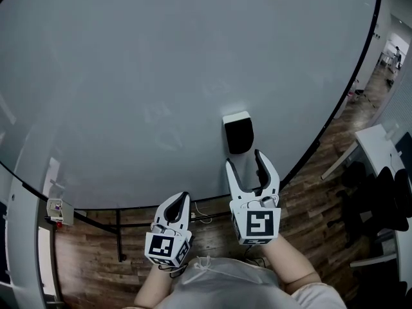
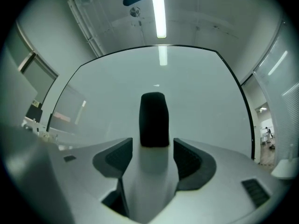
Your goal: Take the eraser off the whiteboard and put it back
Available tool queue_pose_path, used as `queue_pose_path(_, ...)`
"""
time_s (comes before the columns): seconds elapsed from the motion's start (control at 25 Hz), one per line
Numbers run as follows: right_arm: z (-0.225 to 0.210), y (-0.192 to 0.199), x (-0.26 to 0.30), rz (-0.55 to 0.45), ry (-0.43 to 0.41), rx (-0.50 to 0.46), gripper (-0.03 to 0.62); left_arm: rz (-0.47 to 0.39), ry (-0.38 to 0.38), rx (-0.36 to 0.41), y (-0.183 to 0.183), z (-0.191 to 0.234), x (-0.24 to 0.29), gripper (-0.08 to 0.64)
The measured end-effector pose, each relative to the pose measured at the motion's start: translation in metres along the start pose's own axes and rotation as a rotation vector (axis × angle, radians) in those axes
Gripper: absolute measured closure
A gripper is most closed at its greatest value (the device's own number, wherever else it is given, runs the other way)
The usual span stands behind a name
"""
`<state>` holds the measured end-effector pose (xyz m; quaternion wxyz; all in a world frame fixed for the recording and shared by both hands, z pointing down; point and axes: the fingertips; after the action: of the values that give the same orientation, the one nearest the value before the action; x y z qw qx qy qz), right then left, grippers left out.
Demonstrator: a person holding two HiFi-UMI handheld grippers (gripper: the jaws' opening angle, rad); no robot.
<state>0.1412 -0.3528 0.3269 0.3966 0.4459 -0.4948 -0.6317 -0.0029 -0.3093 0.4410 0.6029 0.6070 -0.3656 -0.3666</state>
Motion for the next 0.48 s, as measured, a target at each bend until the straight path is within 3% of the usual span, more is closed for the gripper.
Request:
queue_pose_path(0.08, 0.004, 0.024, -0.012, 0.038, -0.011, 0.013, 0.318, -0.009, 0.012, 0.000, -0.004, -0.004, 0.001, 0.545)
queue_pose_path(0.28, -0.003, 0.067, -0.047, 0.085, 0.040, 0.111, 0.526, -0.018, 0.025, 0.032, -0.011, -0.015, -0.001, 0.543)
queue_pose_path(0.48, 0.010, 0.095, -0.063, 0.148, -0.035, 0.127, 0.566, -0.021, 0.017, 0.003, -0.009, -0.019, -0.001, 0.543)
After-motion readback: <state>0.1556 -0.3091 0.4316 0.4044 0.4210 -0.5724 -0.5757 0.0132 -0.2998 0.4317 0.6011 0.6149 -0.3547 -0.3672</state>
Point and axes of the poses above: the fingertips, and each gripper's own axes: x forward along the fingers, z to its left, y out of its underside, and after that the axes turned 3 degrees about x, right-handed
